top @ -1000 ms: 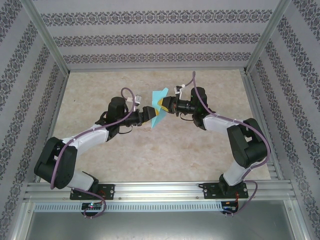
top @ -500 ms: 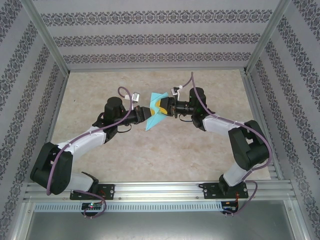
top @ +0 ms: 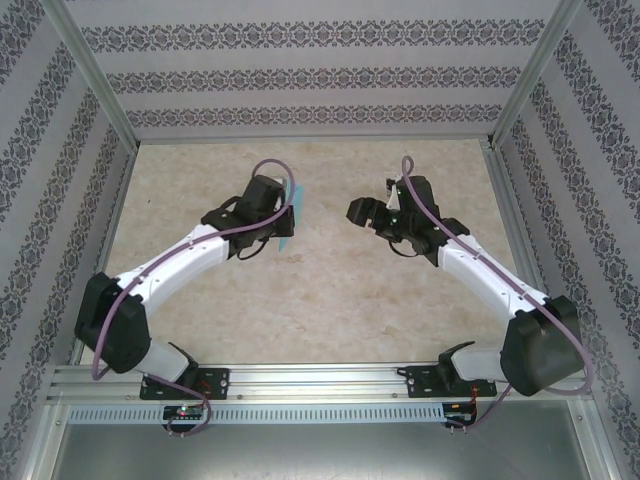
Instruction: Fold a paper plane with a square sheet of paper (pick it up from the middle)
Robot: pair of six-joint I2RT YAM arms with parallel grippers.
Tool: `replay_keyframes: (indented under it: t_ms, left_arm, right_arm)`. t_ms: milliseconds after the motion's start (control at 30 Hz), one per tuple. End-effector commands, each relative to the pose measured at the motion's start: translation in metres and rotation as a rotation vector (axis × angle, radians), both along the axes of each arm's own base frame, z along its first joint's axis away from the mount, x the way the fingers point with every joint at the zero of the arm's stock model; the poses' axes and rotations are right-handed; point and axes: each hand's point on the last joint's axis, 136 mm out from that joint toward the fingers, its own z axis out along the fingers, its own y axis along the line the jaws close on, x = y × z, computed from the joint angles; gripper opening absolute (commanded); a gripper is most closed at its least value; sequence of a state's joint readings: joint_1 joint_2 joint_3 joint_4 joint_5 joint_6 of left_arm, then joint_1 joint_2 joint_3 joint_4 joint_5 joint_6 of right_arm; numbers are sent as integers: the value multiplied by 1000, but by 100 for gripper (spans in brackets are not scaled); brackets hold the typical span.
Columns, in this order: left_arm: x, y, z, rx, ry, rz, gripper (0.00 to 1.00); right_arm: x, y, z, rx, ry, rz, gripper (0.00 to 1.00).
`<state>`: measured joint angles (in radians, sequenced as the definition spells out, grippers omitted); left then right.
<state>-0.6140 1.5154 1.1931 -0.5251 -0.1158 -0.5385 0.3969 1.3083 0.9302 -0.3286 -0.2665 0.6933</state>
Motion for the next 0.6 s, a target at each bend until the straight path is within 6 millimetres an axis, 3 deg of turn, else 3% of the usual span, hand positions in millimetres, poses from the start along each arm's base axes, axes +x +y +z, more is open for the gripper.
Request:
replay_keyframes:
  t_ms: [0, 100, 233, 400, 467, 567]
  left_arm:
    - [-2, 70, -16, 534, 17, 131, 9]
    - [5, 76, -26, 680, 27, 168, 9]
    - [10, 68, -55, 774, 74, 177, 9]
    - [11, 44, -98, 723, 166, 147, 14]
    - [9, 29, -109, 643, 201, 117, 22]
    - [8, 1, -109, 471, 225, 58, 40]
  right_arm:
    - [-12, -40, -30, -194, 39, -100, 85]
    - [-15, -51, -36, -211, 38, -149, 89]
    - [-19, -60, -46, -212, 47, -197, 92]
    - [-22, -65, -57, -220, 75, -221, 92]
    - [-23, -66, -60, -225, 84, -223, 92]
    - [-23, -65, -63, -226, 90, -224, 92]
